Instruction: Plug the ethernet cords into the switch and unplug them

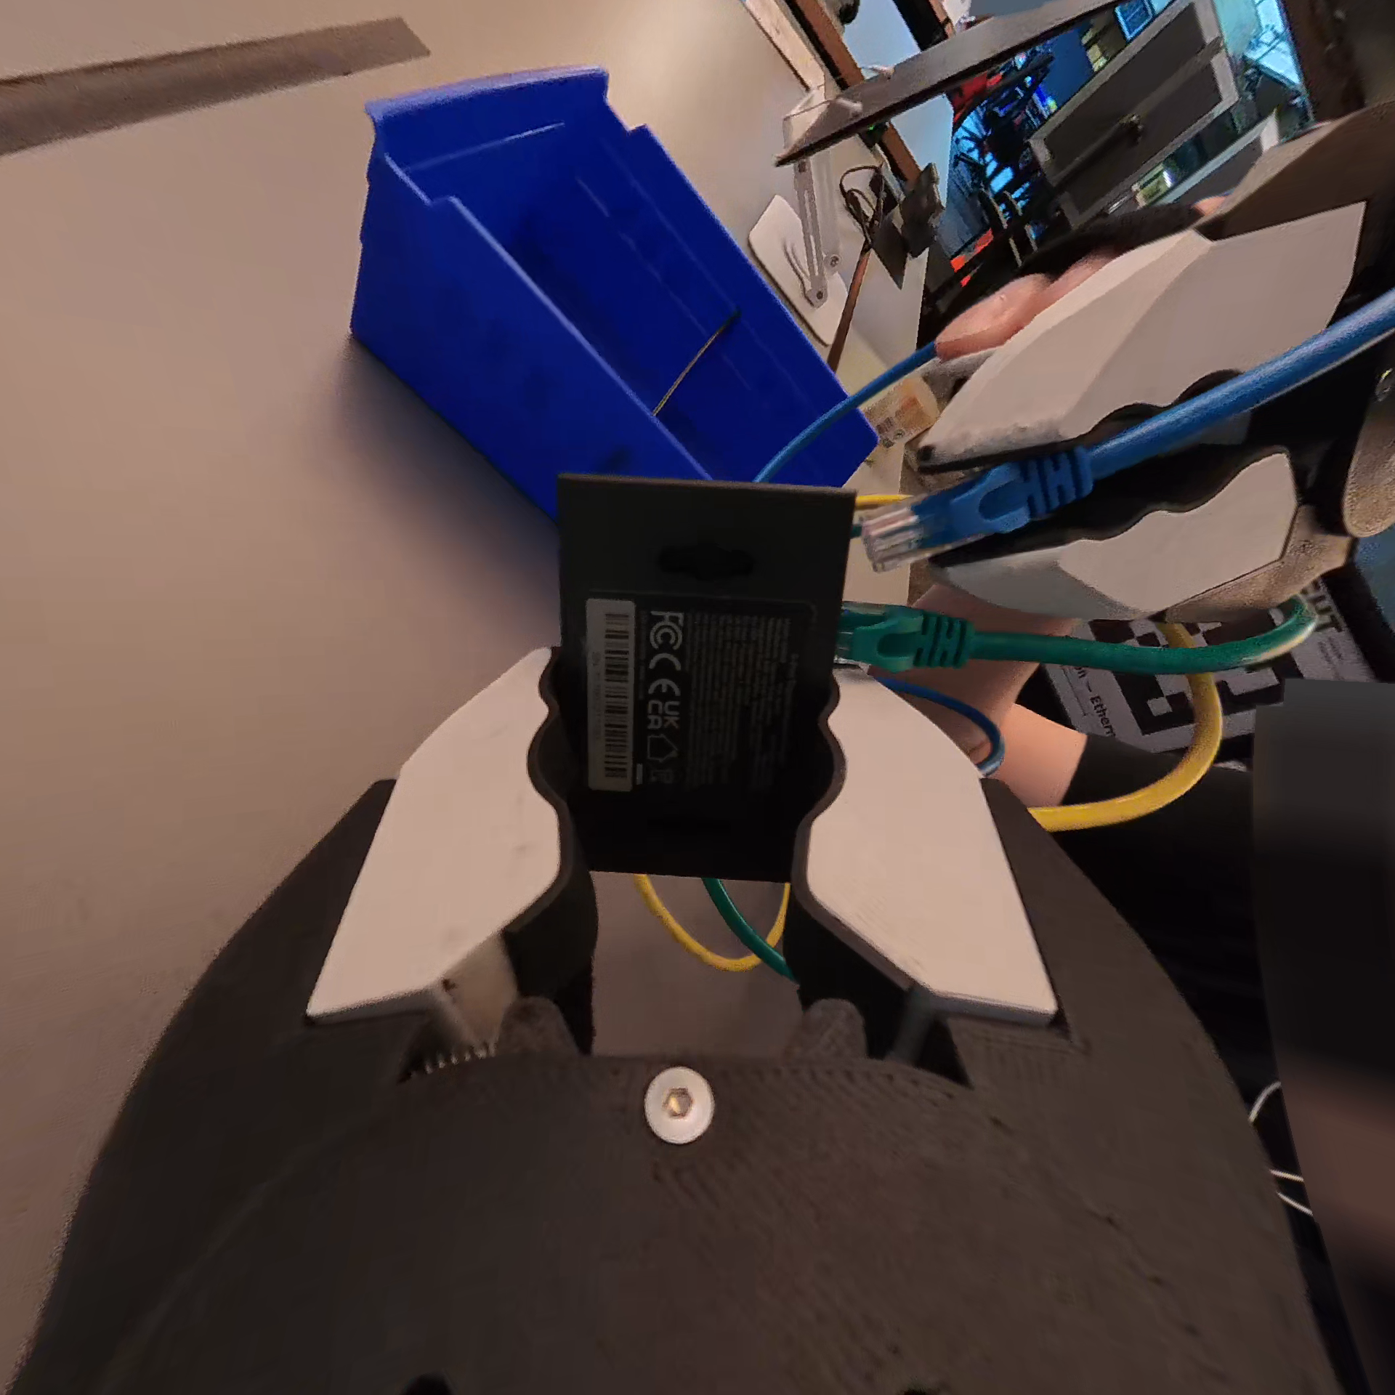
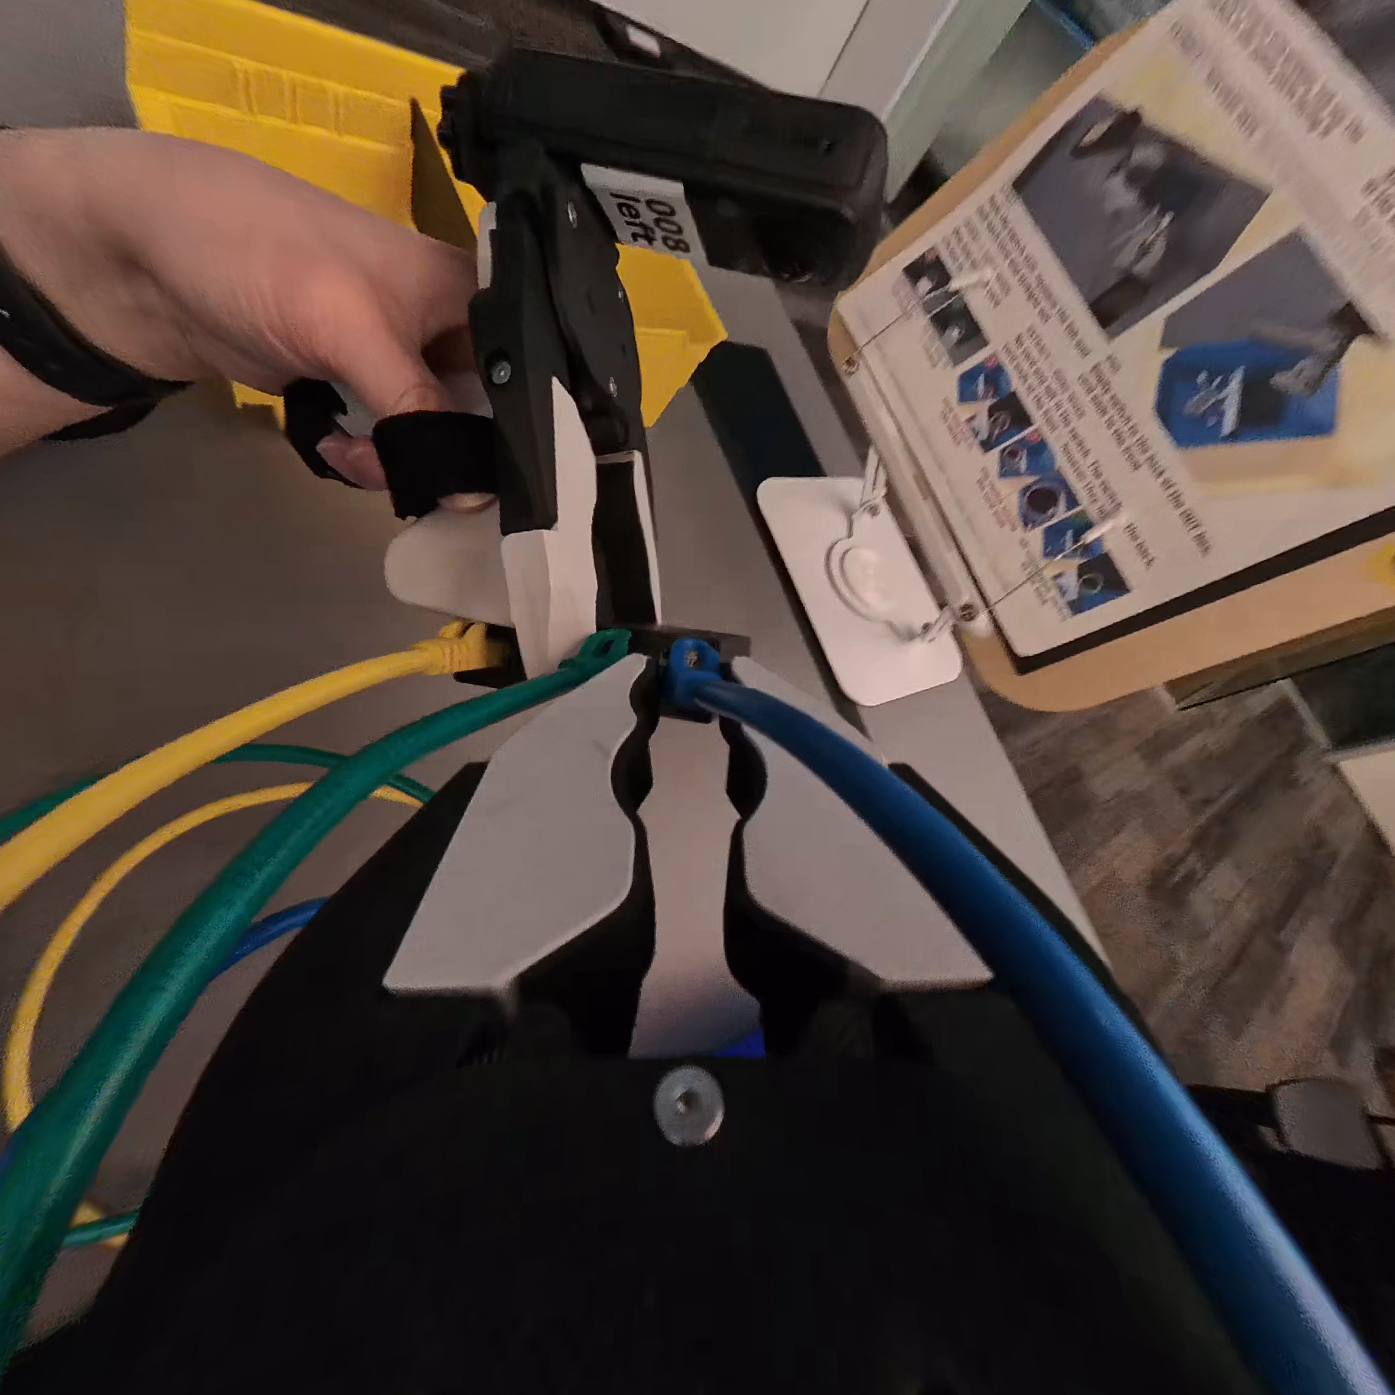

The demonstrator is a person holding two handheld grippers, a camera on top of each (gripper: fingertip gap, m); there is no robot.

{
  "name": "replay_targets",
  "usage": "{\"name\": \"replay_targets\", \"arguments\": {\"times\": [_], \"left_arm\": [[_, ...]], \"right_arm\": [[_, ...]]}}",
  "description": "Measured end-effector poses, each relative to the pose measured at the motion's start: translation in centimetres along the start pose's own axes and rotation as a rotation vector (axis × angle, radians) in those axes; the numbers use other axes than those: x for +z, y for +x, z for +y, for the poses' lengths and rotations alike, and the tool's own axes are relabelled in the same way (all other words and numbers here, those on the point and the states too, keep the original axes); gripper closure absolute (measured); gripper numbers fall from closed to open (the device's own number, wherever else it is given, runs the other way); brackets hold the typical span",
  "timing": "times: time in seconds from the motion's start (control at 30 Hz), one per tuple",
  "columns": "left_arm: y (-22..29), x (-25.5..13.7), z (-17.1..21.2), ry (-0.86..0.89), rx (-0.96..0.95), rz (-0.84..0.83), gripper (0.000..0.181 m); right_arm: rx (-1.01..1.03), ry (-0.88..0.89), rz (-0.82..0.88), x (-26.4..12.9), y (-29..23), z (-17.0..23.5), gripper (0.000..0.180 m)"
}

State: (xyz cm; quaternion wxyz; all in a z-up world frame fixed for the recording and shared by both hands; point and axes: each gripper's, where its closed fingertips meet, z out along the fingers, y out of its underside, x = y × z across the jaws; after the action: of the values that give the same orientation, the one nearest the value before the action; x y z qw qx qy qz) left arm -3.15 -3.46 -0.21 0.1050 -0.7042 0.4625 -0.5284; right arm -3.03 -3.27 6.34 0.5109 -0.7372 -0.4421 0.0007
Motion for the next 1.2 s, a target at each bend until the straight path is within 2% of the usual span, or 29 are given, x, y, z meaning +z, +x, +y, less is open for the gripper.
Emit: {"name": "replay_targets", "arguments": {"times": [0.03,0.17,0.3,0.47,0.73,1.2], "left_arm": [[-0.4,0.2,0.2,-0.009,-0.015,0.004,0.121],[-2.1,1.3,1.2,-0.058,-0.074,0.009,0.121],[-4.0,2.2,2.3,-0.109,-0.125,0.008,0.121],[-5.0,2.8,2.7,-0.125,-0.109,0.013,0.121],[-5.2,2.9,2.7,-0.131,-0.055,-0.006,0.121],[-5.4,2.4,2.4,-0.122,-0.034,-0.050,0.121]], "right_arm": [[0.018,-0.009,-0.020,0.3,0.0,0.4,0.164],[0.051,-0.114,-0.099,1.8,-0.6,2.9,0.165],[0.026,-0.222,-0.108,3.4,-0.8,5.2,0.164],[-0.030,-0.263,-0.096,4.4,-0.7,6.2,0.161],[-0.099,-0.245,-0.076,4.0,-0.6,5.9,0.158],[-0.048,-0.163,-0.132,3.3,-0.9,5.1,0.153]]}}
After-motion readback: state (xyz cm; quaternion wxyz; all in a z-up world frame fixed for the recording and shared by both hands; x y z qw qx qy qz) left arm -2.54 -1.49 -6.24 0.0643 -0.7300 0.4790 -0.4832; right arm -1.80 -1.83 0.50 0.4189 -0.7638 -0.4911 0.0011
